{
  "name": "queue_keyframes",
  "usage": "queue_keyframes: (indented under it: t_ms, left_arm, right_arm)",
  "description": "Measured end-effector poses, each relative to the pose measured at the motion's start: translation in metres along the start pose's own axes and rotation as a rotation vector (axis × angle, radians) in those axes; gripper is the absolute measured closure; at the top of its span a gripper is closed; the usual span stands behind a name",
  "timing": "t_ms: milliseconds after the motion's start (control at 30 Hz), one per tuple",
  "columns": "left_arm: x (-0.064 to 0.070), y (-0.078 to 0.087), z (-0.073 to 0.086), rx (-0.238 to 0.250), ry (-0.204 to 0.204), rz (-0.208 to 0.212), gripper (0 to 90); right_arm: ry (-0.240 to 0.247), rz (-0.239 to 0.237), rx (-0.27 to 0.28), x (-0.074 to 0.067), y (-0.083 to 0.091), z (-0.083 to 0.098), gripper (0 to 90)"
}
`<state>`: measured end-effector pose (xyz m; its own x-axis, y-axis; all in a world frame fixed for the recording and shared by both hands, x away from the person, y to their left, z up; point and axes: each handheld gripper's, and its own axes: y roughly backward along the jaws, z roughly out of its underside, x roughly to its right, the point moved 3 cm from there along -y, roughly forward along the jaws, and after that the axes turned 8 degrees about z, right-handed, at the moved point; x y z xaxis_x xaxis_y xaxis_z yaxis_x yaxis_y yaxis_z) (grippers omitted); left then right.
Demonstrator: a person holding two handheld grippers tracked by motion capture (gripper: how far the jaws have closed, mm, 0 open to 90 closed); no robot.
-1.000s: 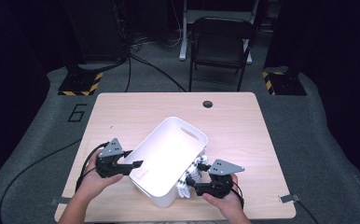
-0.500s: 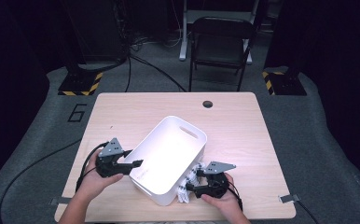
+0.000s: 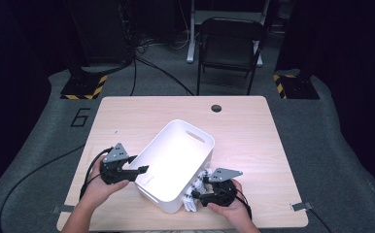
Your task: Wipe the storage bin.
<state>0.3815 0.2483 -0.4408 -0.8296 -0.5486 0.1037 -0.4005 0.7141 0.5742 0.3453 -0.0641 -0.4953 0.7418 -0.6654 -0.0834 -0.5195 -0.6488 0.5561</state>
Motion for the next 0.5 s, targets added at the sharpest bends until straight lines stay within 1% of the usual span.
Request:
queue_keyframes:
  t_ms: [33,67,100,133,200,267,367,433,467,500]
  left_arm:
    - [0.0,0.0,0.0,0.0,0.001,-0.001,49.0]
    - [0.0,0.0,0.0,0.001,0.001,-0.003,49.1]
    - [0.0,0.0,0.0,0.001,0.001,-0.003,49.1]
    - [0.0,0.0,0.0,0.0,0.001,-0.003,49.1]
    - [0.001,0.0,0.0,-0.004,0.001,0.0,49.0]
    - [0.001,0.0,0.0,-0.005,0.001,-0.004,49.0]
    - [0.001,0.0,0.0,-0.007,0.001,-0.001,49.2]
    - [0.001,-0.001,0.0,0.001,0.002,-0.01,49.3]
    - [0.002,-0.001,0.0,-0.001,0.002,-0.009,49.3]
    - [0.002,-0.001,0.0,0.002,0.003,-0.01,49.3]
  right_arm:
    - [0.0,-0.007,0.025,-0.001,0.004,-0.004,33.0]
    - [-0.015,-0.012,0.048,-0.003,0.006,-0.007,32.9]
    - [-0.02,-0.016,0.069,-0.004,0.011,-0.01,32.9]
    - [-0.022,-0.023,0.098,-0.006,0.015,-0.015,32.8]
    - [-0.02,-0.026,0.134,-0.009,0.021,-0.021,32.6]
    - [-0.008,-0.026,0.149,-0.013,0.026,-0.025,32.5]
    - [0.014,-0.014,0.147,-0.016,0.026,-0.027,31.7]
    - [0.0,-0.017,0.152,-0.015,0.024,-0.025,31.5]
    - [0.003,-0.019,0.153,-0.015,0.023,-0.024,31.4]
    - [-0.005,-0.019,0.146,-0.015,0.022,-0.023,31.3]
